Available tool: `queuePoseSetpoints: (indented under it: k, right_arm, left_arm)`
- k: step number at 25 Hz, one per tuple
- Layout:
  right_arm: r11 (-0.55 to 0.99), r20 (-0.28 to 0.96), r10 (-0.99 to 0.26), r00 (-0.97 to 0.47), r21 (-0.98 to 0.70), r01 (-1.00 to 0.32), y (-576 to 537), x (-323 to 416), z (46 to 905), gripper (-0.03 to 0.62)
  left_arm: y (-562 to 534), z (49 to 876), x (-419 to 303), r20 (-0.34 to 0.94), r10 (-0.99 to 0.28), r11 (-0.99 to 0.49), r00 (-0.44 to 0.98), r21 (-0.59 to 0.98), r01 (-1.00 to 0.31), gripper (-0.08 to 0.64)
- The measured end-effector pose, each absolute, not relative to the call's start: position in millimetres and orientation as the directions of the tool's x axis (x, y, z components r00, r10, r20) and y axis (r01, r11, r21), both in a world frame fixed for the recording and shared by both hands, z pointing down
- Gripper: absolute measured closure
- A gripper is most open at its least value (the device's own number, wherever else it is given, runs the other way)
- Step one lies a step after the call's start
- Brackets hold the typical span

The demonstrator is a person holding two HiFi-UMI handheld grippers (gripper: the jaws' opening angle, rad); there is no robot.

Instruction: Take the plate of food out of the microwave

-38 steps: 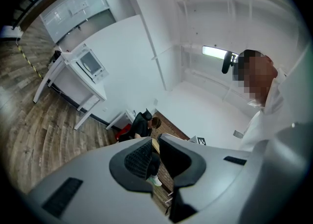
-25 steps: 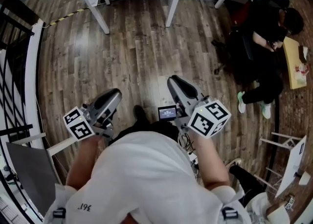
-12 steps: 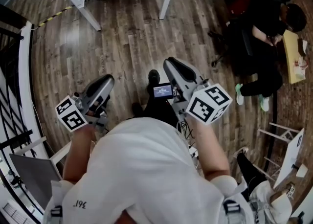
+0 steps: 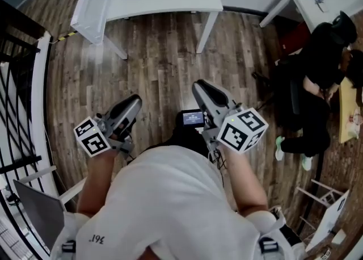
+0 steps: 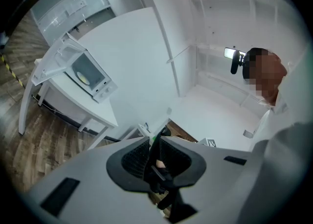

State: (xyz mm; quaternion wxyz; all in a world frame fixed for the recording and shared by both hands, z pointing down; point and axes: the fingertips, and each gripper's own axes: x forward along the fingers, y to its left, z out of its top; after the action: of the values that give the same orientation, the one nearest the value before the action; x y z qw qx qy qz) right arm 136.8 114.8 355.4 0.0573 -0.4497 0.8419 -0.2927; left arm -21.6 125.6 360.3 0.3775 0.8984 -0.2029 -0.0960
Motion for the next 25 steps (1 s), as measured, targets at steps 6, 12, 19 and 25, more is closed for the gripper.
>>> queuePoseSetpoints:
  k: [6, 12, 19, 25]
  right_arm:
    - [0.464, 0.184, -0.746, -0.639, -0.545, -0.699, 43, 153, 352, 0.535]
    - [0.492, 0.194, -0.714, -0.672, -0.544, -0.68, -9, 141, 354, 0.534]
    - [0.473, 0.202, -0.736, -0.646, -0.53, -0.704, -90, 118, 362, 0.534]
    - [0.417, 0.224, -0.77, -0.597, -0.532, -0.737, -175, 96, 360, 0.534]
  left_arm:
    - [59, 361, -10, 0.014, -0.543, -0.563, 0.84, 0.735, -0.377, 0.508]
    - [8, 367, -15, 0.044, -0.597, -0.53, 0.801, 0.728, -0.435, 0.505]
    - [-87, 379, -27, 0.034, -0.589, -0.553, 0.808, 0.711, -0.434, 0.505]
    - [-181, 379, -44, 0.047, -0.557, -0.578, 0.829, 0.695, -0.428, 0.505]
